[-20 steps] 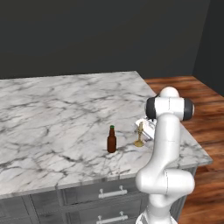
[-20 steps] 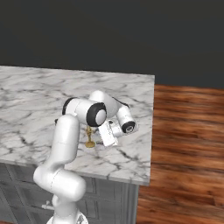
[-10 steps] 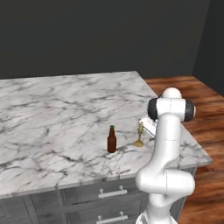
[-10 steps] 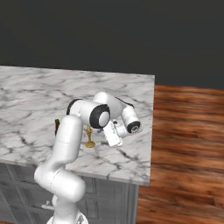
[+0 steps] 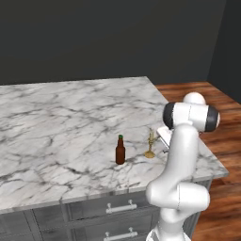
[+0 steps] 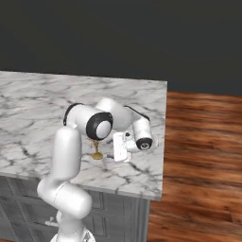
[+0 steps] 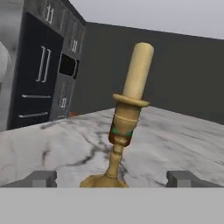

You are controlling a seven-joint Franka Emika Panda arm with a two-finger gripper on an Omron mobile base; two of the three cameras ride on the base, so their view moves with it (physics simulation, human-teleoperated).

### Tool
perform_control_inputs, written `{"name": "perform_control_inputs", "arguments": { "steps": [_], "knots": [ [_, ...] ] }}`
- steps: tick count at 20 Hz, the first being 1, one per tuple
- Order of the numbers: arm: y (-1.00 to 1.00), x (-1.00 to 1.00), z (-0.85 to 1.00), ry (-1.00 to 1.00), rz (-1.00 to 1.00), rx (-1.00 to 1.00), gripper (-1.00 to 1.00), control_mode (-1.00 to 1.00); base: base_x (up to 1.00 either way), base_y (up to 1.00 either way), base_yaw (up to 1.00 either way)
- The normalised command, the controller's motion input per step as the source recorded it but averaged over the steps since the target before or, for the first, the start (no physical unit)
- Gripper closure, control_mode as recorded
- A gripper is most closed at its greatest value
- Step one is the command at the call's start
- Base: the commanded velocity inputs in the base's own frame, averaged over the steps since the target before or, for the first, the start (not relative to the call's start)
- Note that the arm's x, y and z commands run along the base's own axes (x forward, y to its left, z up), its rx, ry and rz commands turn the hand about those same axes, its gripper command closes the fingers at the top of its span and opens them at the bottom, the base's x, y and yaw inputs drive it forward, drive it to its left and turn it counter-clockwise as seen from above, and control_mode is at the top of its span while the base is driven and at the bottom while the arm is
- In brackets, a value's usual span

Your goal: Get the candle and the beer from the cabinet and move them to the dining counter.

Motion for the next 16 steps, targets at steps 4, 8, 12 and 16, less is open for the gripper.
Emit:
{"name": "perform_control_inputs", "arguments": {
  "steps": [4,8,12,16],
  "knots": [
    [0.01,-0.23,0.37,0.0,-0.21,-0.14,-1.0,-1.0,0.0,0.0,0.0],
    [0.0,-0.25,0.43,0.04,-0.06,-0.09,-1.0,-1.0,0.0,0.0,0.0],
    [0.0,-0.31,0.46,0.22,-0.01,-0.09,-1.0,-1.0,0.0,0.0,0.0],
    [0.0,-0.38,0.41,0.19,-0.01,-0.11,-1.0,-1.0,0.0,0.0,0.0]
  ]
}}
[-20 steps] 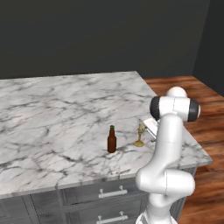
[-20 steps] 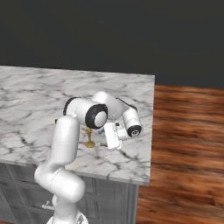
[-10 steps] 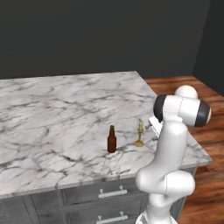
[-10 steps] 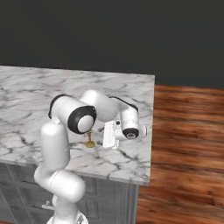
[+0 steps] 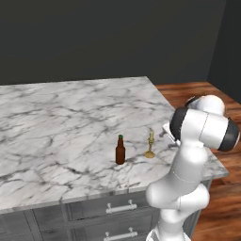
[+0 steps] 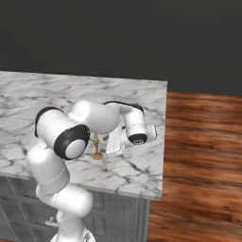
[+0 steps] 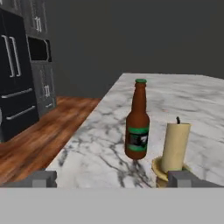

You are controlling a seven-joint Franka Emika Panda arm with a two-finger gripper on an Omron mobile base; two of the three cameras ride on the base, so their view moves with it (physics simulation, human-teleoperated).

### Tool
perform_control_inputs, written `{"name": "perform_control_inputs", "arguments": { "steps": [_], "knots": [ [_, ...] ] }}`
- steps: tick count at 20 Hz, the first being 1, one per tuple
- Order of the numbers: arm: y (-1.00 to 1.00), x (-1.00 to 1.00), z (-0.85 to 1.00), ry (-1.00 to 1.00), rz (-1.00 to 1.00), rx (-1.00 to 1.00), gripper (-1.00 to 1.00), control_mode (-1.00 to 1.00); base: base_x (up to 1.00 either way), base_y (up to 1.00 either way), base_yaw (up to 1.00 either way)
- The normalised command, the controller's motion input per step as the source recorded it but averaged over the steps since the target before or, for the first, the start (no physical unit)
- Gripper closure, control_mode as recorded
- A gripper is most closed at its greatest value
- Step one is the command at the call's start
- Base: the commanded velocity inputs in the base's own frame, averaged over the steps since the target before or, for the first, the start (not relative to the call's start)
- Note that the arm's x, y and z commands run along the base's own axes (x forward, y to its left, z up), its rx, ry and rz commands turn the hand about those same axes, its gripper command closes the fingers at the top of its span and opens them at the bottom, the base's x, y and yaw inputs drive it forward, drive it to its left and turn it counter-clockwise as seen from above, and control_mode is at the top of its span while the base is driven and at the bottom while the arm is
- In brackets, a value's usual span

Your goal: Get the candle and the beer from the cabinet and move them to the dining counter.

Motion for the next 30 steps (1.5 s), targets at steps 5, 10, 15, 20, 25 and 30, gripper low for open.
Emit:
{"name": "perform_control_inputs", "arguments": {
  "steps": [5,10,15,20,25,30],
  "knots": [
    [0.0,-0.42,0.32,0.02,-0.21,-0.05,-1.0,-1.0,0.0,0.0,0.0],
    [0.05,-0.37,0.26,0.0,-0.25,-0.16,-1.0,-1.0,0.0,0.0,0.0],
    [0.08,-0.34,0.3,0.0,-0.06,-0.25,-1.0,-1.0,0.0,0.0,0.0],
    [0.02,-0.4,0.34,0.02,0.0,-0.21,-1.0,-1.0,0.0,0.0,0.0],
    [0.02,-0.46,0.28,0.05,-0.04,-0.04,-1.0,-1.0,0.0,0.0,0.0],
    [0.09,-0.37,0.28,0.15,-0.21,0.0,-1.0,-1.0,0.0,0.0,0.0]
  ]
}}
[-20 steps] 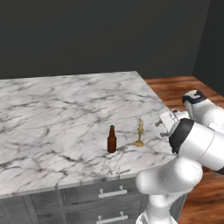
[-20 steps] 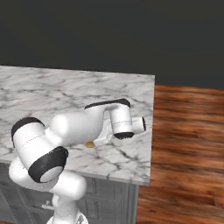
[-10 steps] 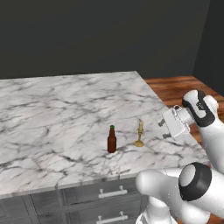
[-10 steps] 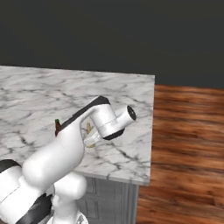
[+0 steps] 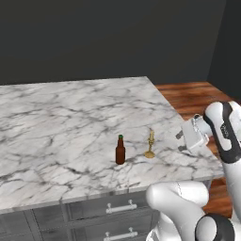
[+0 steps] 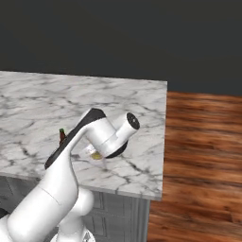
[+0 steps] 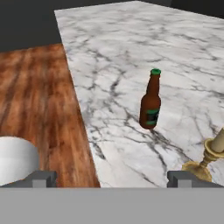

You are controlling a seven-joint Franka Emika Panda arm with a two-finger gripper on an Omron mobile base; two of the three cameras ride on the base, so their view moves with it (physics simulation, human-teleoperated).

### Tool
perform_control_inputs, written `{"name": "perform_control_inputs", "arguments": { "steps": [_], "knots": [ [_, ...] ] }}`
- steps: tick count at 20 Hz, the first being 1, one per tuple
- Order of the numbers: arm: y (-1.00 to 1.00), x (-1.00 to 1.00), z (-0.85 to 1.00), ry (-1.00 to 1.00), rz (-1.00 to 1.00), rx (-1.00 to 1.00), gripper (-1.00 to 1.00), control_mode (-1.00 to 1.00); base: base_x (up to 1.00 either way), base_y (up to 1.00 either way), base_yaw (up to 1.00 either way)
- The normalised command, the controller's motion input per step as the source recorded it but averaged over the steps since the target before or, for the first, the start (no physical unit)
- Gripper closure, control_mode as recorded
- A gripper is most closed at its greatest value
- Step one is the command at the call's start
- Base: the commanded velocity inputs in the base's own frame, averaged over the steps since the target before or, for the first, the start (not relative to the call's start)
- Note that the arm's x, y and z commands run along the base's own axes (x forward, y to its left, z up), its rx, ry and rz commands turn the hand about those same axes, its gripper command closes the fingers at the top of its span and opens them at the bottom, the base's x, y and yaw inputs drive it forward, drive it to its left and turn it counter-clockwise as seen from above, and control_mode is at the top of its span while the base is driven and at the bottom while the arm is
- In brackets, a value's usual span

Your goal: Get the candle and the beer from the cabinet and move them to the dining counter.

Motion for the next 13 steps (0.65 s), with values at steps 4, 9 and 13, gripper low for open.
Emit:
{"name": "perform_control_inputs", "arguments": {
  "steps": [4,9,13],
  "knots": [
    [0.13,-0.35,0.3,0.05,-0.22,-0.02,-1.0,-1.0,0.0,0.0,0.0],
    [0.1,-0.38,0.29,0.0,-0.23,-0.1,-1.0,-1.0,0.0,0.0,0.0],
    [0.08,-0.41,0.26,0.0,-0.21,-0.13,-1.0,-1.0,0.0,0.0,0.0]
  ]
}}
